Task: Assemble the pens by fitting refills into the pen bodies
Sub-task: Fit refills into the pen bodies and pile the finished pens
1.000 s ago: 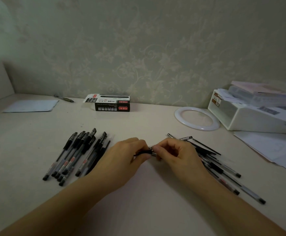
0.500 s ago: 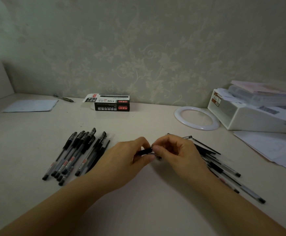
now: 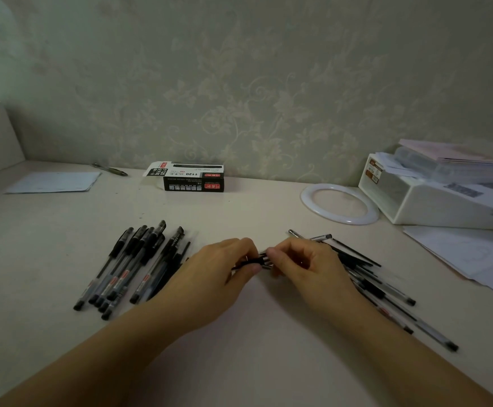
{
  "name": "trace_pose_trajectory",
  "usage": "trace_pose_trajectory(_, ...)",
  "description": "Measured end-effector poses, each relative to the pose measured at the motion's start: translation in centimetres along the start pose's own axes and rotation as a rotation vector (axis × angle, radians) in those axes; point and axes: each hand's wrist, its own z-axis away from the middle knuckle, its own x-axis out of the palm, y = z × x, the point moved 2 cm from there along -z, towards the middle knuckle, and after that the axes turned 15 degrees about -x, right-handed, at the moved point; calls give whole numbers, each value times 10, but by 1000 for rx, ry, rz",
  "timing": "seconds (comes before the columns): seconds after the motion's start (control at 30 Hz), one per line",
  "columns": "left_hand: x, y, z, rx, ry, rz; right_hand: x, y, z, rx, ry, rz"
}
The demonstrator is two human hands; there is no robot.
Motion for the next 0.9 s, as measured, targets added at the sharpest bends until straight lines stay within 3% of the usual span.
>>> trace_pose_trajectory(0.9, 0, -1, 0, -39, -1, -25, 2, -1, -1, 16, 12, -21)
